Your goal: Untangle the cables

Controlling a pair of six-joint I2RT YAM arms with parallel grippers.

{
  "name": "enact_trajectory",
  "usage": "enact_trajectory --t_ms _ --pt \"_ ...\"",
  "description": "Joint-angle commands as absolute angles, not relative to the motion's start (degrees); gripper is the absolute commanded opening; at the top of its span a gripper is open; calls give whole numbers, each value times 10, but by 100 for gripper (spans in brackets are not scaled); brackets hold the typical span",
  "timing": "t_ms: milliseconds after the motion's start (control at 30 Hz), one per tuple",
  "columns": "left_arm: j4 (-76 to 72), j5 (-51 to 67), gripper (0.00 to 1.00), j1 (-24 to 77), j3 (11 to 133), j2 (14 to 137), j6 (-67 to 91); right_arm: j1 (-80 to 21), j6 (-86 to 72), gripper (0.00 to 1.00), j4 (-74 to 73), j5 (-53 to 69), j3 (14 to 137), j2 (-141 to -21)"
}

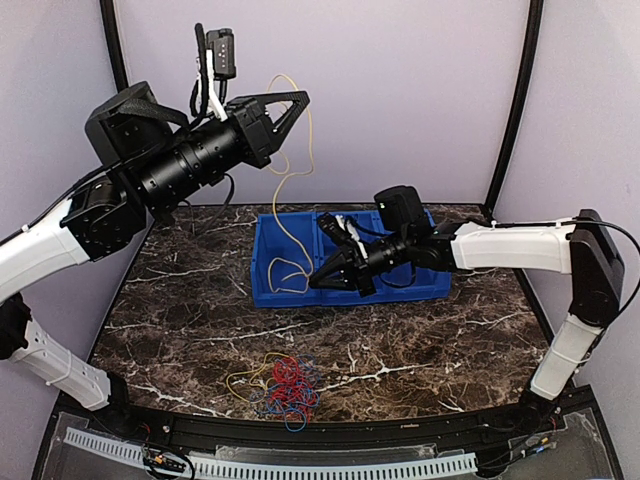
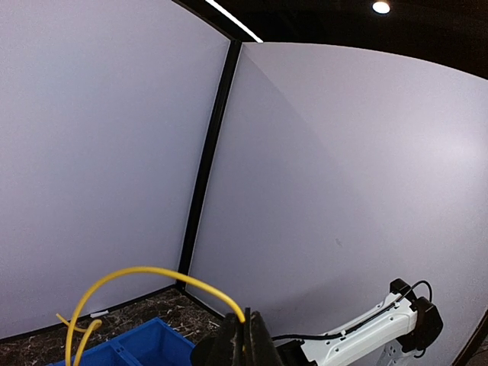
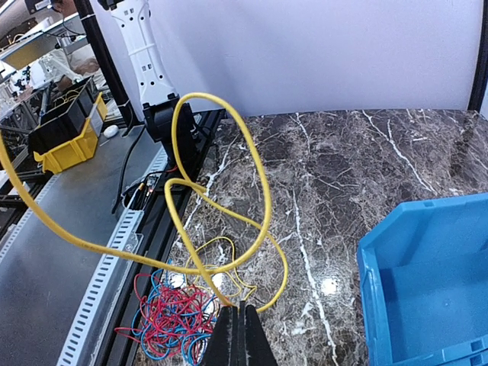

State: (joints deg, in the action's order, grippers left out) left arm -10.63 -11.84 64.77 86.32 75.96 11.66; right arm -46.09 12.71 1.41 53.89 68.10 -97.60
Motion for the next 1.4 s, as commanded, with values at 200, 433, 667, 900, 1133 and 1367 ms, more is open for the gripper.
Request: enact_trajectory --t_ms 200,433,667,900,1133,1367 --pt "-128 -124 0 646 869 737 120 -464 125 35 31 535 674 -993" --pt "-133 -120 0 646 861 737 124 -471 130 46 10 558 701 -1007" --pt "-135 -123 0 646 856 733 126 -472 92 25 42 549 698 -1021" --pt "-137 -126 0 646 849 727 129 -472 72 21 52 555 711 -1029" --pt "-137 -127 0 646 848 727 133 -472 67 0 53 561 717 -1030" --pt "-129 -134 0 646 874 733 115 -472 56 0 78 552 680 -1037"
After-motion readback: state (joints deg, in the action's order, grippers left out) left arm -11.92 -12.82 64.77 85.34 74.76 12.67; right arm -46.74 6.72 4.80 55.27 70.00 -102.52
